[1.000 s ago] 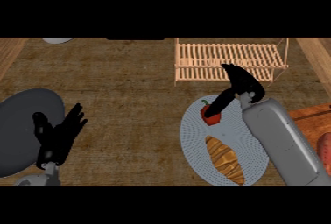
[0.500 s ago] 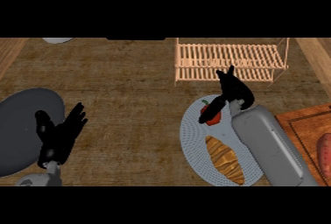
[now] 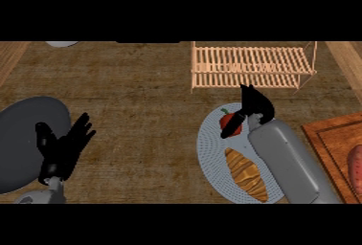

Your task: Pick the bell pepper from the placemat and place it in the tiered shelf

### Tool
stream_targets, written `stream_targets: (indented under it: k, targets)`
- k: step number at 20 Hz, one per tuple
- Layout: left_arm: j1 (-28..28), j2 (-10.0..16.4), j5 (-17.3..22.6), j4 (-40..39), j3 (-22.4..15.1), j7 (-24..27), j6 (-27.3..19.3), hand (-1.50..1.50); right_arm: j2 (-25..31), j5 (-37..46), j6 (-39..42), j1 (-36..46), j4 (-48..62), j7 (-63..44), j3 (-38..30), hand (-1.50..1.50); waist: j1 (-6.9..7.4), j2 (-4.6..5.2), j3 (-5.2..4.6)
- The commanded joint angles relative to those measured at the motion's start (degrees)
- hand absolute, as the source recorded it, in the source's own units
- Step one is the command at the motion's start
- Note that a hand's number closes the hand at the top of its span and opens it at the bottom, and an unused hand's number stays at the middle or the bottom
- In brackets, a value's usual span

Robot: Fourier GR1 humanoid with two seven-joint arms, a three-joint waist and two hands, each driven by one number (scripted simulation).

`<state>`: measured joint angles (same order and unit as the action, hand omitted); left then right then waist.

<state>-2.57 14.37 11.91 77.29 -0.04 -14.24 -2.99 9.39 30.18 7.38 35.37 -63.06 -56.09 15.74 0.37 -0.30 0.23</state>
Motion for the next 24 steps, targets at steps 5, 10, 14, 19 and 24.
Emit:
stream_targets:
  k: [5, 10, 14, 19, 24]
  targets:
    - [-2.48, -0.65, -0.07, -0.12, 1.77, -4.33, 0.59, 0.00, -4.17, 4.93, -5.07, -0.11, 5.11, 4.44, -2.39, -1.50, -0.15, 0.31, -0.23]
    - [0.62, -1.93, -2.14, -0.61, 0.99, -0.67, 0.97, 0.00, -4.80, 6.44, -8.86, -0.16, 13.13, 12.45, -4.26, -1.50, 0.07, 0.40, -0.23]
    - [-2.53, -1.81, -1.90, -1.40, 0.99, -2.57, 0.69, 0.00, -2.84, 2.10, 5.68, -0.45, 12.89, 15.98, -1.18, 1.50, 0.24, 0.65, -0.20]
    - [-3.56, -2.09, -1.82, -2.57, 2.24, -2.26, 0.45, 0.00, -4.12, 3.48, 1.04, 0.95, 15.55, 21.06, -2.50, 1.50, 0.19, 0.57, -0.21]
    - [-4.33, -3.15, -3.48, -5.98, 2.10, 0.36, -0.02, 0.00, -6.24, 3.60, -0.74, 1.69, 11.95, 21.83, -3.09, 1.50, -0.33, 0.46, -0.25]
